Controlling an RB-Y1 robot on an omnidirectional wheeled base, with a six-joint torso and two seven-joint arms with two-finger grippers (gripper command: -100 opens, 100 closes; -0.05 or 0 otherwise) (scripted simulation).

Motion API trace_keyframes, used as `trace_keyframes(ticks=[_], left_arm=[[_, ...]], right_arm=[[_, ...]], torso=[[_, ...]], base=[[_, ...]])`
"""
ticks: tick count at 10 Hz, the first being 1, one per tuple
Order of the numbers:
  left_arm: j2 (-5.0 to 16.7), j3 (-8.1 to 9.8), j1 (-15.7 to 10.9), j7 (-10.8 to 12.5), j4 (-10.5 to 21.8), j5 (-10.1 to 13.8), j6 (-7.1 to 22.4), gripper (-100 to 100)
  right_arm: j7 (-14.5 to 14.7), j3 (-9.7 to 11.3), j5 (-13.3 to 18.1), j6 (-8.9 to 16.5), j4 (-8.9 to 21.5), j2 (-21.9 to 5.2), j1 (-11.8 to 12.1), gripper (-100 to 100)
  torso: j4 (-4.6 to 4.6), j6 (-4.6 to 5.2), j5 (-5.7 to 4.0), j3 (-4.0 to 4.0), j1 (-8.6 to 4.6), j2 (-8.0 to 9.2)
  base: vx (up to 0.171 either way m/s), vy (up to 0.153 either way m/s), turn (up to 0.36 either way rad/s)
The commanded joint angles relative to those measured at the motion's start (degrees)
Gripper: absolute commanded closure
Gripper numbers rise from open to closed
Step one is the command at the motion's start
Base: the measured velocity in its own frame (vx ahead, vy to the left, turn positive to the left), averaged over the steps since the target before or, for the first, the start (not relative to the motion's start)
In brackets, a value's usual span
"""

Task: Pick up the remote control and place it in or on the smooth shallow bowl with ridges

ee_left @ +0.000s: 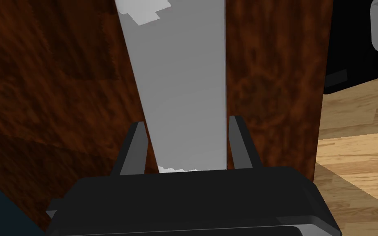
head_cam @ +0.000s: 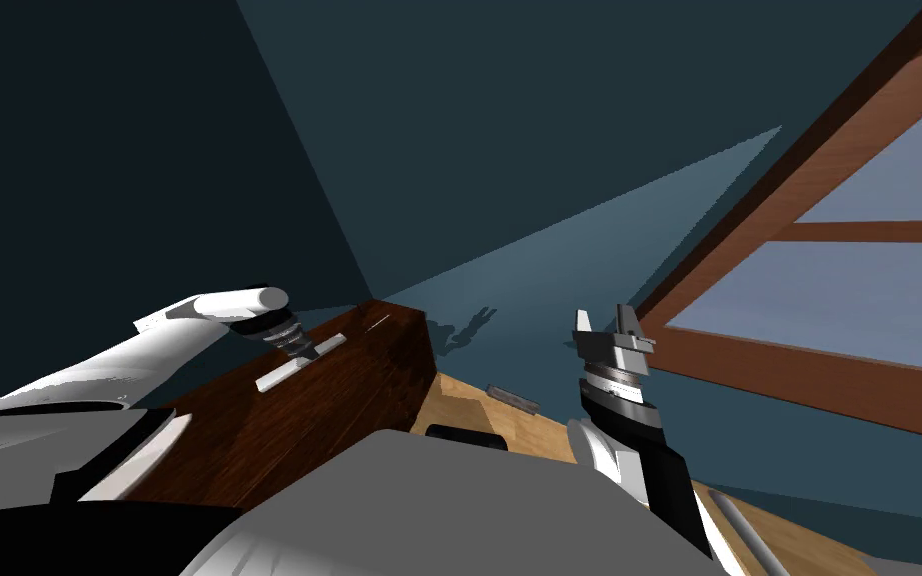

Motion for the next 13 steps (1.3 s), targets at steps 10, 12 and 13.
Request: trace_keyframes(ticks=[10, 12, 13], left_arm=[[4.4, 1.44, 2.2, -2.9, 7.6, 1.3, 4.2, 100], [4.5, 1.86, 3.3, -3.8, 10.0, 1.5, 3.8, 100], [4.5, 2.08, 3.9, -4.3, 11.1, 1.5, 3.6, 100]], right_arm=[[0.0, 0.0, 0.0, 0.0, 0.0, 0.0, 0.0, 0], [0.0, 0.0, 0.0, 0.0, 0.0, 0.0, 0.0, 0], [0.0, 0.0, 0.0, 0.0, 0.0, 0.0, 0.0, 0]], torso=[[-0.10, -0.22, 0.10, -0.19, 0.17, -0.30], [-0.18, -0.15, 0.04, -0.40, -0.15, -0.67], [-0.19, -0.14, 0.01, -0.43, -0.13, -0.72]], base=[[-0.166, 0.112, -0.048], [-0.042, 0.062, -0.011], [-0.064, 0.099, -0.024]])
